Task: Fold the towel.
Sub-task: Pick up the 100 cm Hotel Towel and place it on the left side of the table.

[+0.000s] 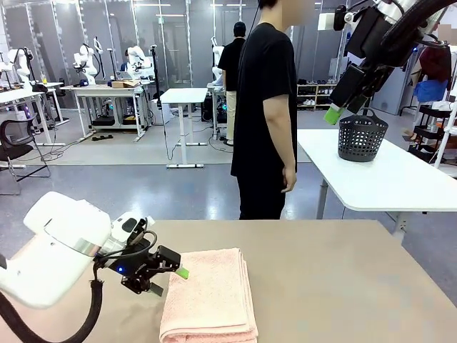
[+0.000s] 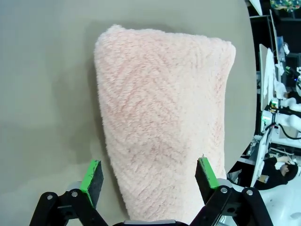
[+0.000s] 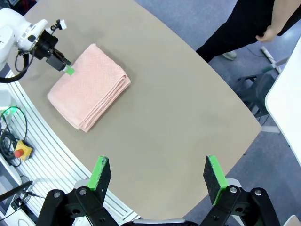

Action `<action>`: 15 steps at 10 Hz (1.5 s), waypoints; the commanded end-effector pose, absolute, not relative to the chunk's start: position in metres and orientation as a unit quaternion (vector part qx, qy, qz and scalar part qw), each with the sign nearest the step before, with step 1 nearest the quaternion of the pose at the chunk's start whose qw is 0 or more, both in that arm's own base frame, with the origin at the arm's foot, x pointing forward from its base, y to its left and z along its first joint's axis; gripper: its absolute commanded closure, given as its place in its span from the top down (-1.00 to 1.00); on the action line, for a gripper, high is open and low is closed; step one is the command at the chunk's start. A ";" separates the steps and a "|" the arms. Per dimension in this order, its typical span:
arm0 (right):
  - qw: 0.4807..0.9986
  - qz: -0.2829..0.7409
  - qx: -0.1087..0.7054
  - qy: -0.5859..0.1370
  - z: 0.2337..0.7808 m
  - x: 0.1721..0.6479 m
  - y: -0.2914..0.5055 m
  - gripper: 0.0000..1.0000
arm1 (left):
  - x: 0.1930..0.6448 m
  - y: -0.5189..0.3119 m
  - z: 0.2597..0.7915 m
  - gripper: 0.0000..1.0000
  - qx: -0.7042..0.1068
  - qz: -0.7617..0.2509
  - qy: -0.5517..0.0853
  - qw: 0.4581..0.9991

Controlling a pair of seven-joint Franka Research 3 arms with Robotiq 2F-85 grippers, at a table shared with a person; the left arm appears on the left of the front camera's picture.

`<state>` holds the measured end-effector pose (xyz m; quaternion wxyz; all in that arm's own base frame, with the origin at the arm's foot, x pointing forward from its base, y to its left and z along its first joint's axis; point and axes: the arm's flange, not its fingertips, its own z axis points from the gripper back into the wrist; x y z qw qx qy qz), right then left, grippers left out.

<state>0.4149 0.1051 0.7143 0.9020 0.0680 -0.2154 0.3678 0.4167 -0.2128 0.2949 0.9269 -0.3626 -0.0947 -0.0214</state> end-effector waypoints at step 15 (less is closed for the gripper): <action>0.903 0.367 0.067 -0.214 0.714 0.414 0.104 1.00 | 0.425 -0.235 0.262 -0.19 -0.441 0.008 -0.063 0.895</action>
